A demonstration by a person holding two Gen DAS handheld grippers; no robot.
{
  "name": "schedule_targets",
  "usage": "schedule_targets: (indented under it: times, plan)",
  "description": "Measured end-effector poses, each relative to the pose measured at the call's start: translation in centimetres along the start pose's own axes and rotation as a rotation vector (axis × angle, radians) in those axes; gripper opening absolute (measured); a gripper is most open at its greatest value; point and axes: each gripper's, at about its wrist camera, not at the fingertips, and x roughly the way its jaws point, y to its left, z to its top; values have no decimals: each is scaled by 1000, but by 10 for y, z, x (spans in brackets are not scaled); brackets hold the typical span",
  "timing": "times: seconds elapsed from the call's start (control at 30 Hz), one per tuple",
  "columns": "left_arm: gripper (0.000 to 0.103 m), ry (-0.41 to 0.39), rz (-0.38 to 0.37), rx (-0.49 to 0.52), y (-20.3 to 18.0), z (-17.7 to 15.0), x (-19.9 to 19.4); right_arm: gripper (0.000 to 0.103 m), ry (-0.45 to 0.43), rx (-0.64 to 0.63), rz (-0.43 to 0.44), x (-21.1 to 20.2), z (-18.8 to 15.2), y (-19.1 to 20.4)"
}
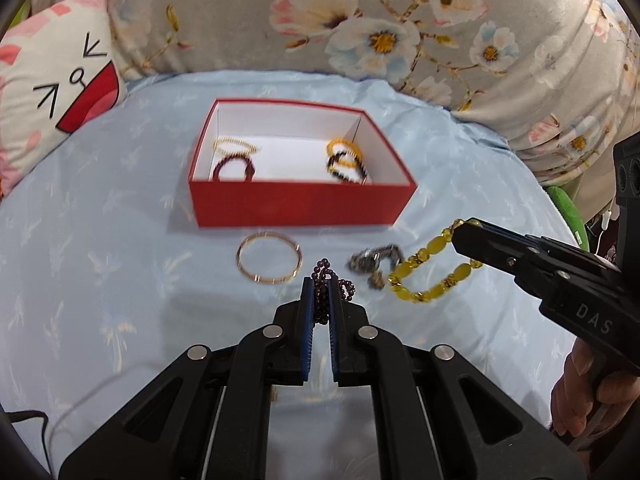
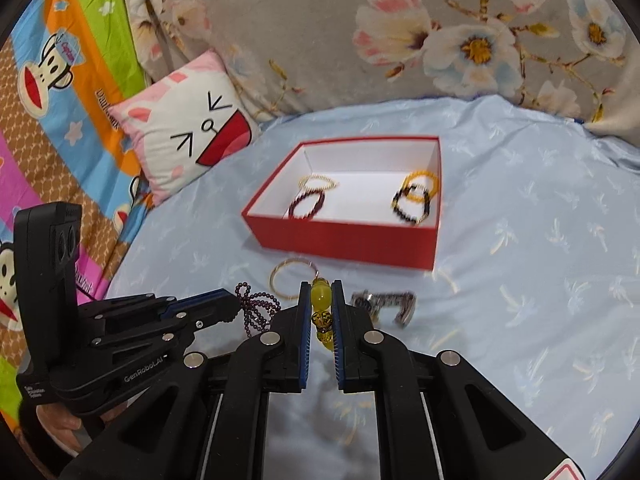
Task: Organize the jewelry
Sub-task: 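Carry both bracelets into the red box and open both tools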
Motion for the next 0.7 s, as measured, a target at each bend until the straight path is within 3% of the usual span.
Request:
schedule_targets:
  times: [0.37,0.53,0.7]
  plan:
    - [7,-102,-57,-6,6,90,19,9,-115,22,-55,21,80,-19]
    - [7,-84,-58,-23,15,115,54,9,-94,49,-44,56,97,-28]
    - [7,-20,-55,-52,27,118,94,9,-36,61,-33,96,97,-27]
